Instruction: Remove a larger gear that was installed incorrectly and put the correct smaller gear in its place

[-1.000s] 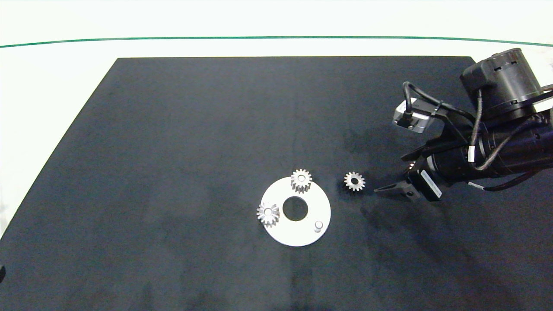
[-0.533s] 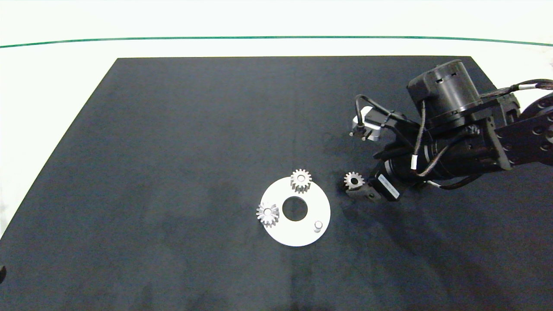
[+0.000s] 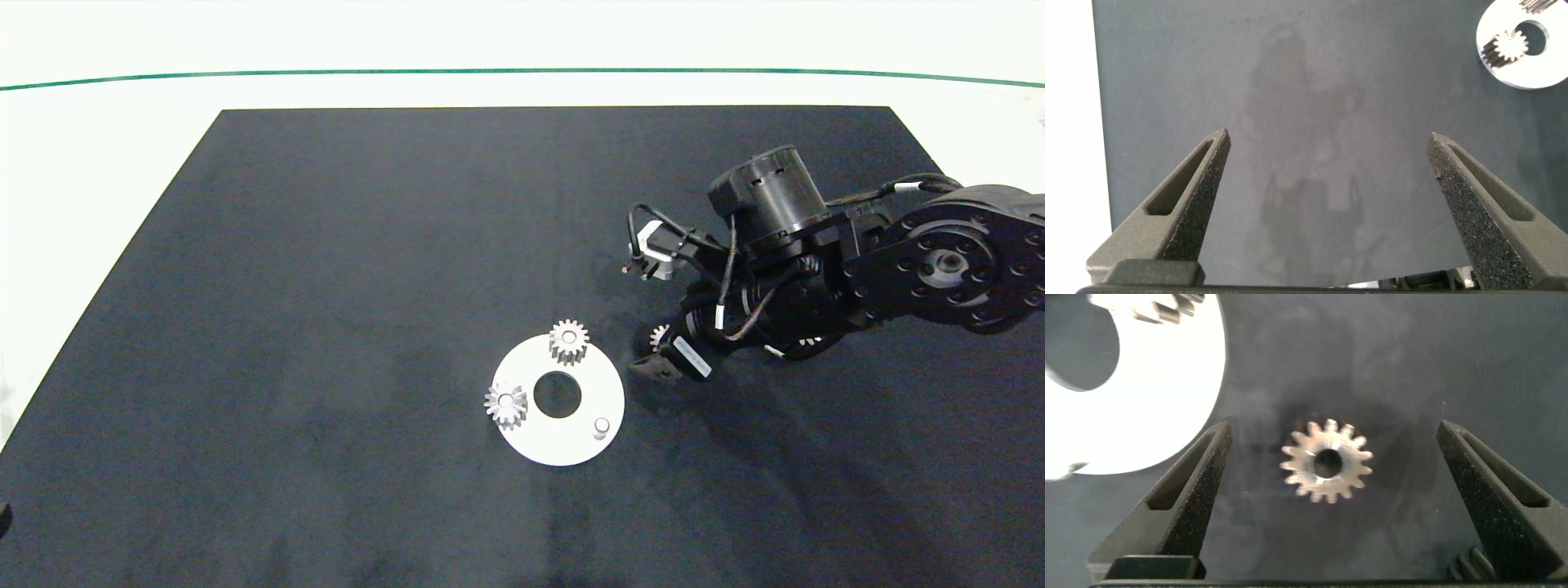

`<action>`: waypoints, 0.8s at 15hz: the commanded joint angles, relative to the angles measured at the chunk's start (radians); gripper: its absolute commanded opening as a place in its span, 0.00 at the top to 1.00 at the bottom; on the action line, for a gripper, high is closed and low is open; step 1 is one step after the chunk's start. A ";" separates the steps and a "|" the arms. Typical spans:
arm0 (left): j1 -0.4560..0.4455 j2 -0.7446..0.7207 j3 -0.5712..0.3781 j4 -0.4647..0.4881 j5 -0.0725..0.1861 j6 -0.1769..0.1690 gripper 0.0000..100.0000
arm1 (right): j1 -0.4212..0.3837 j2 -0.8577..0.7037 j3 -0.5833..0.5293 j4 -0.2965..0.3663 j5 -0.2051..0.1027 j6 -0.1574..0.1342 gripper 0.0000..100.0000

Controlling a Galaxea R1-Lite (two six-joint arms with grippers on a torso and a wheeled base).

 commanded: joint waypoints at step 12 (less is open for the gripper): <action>0.000 -0.004 0.002 0.003 0.000 0.000 0.00 | -0.008 0.019 0.006 0.007 -0.022 0.004 0.25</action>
